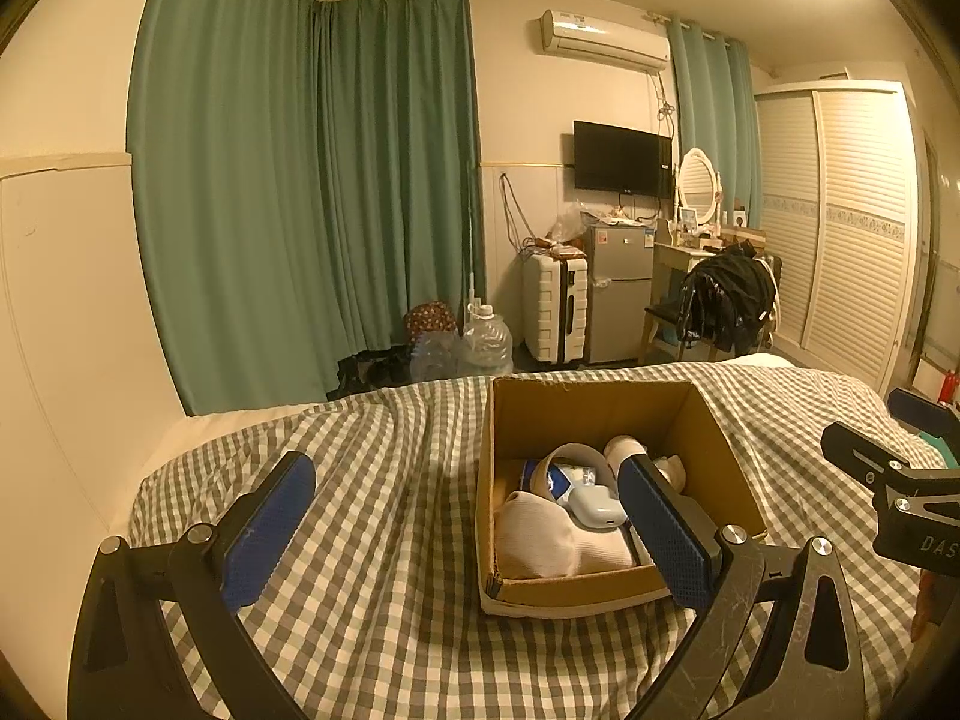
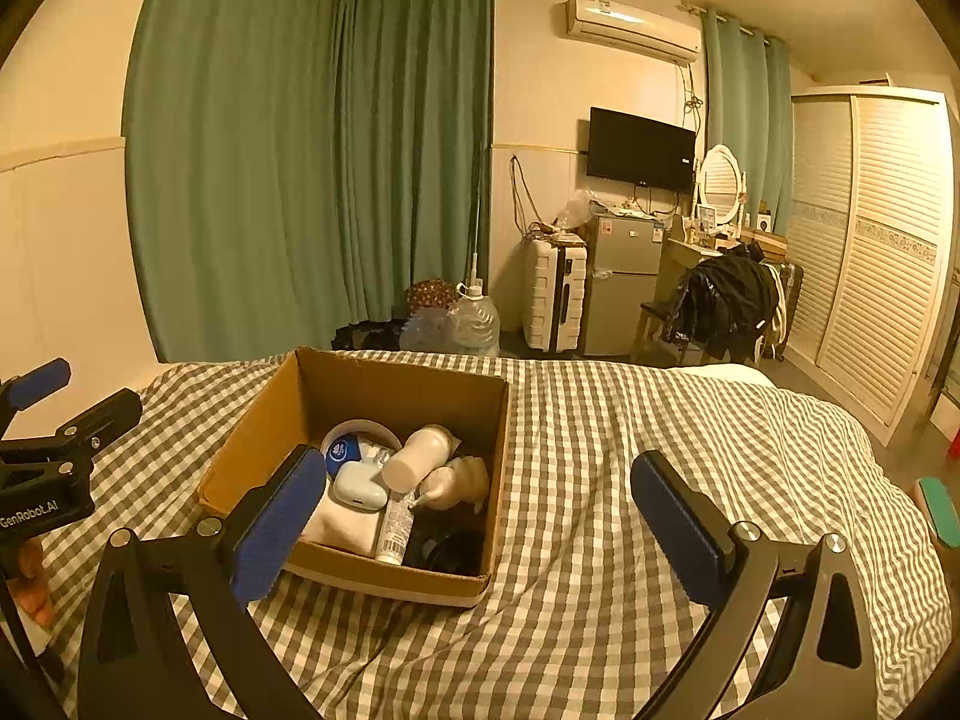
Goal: Organize objects
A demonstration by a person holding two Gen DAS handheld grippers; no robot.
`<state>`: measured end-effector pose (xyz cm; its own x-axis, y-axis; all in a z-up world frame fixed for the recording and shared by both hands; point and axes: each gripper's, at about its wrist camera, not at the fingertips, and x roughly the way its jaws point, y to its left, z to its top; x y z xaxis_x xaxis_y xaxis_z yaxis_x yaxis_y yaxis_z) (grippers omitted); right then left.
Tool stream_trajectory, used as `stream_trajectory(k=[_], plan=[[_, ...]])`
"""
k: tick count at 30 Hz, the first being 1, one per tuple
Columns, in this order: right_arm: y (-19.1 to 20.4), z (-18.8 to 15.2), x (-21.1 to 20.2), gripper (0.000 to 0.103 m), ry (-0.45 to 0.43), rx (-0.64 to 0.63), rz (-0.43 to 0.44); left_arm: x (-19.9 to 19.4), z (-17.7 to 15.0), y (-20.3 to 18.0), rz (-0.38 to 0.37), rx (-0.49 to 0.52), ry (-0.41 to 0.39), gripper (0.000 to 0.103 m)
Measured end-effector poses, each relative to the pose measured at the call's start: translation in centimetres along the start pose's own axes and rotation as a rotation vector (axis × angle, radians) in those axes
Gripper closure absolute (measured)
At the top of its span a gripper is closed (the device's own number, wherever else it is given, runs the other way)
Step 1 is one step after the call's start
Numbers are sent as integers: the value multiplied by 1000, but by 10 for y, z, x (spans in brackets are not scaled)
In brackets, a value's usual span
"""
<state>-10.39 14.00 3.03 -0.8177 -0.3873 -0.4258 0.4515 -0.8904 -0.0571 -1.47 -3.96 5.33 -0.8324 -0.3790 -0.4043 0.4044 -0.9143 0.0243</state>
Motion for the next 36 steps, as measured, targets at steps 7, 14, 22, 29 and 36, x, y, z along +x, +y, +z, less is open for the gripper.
stream_trajectory(k=[7,14,22,29,36], plan=[[0,-1,1,1,8,-2,-4,1,-1,-1,-1,7,-1,0],[1,-3,4,1,21,-7,-12,3,-2,-1,4,13,5,0],[1,-4,5,1,26,-11,-15,4,-2,-1,7,15,7,0],[0,-4,5,1,27,-9,-17,4,-3,-1,1,16,8,0],[0,-4,5,1,27,-10,-17,4,-2,-1,-3,15,9,0]])
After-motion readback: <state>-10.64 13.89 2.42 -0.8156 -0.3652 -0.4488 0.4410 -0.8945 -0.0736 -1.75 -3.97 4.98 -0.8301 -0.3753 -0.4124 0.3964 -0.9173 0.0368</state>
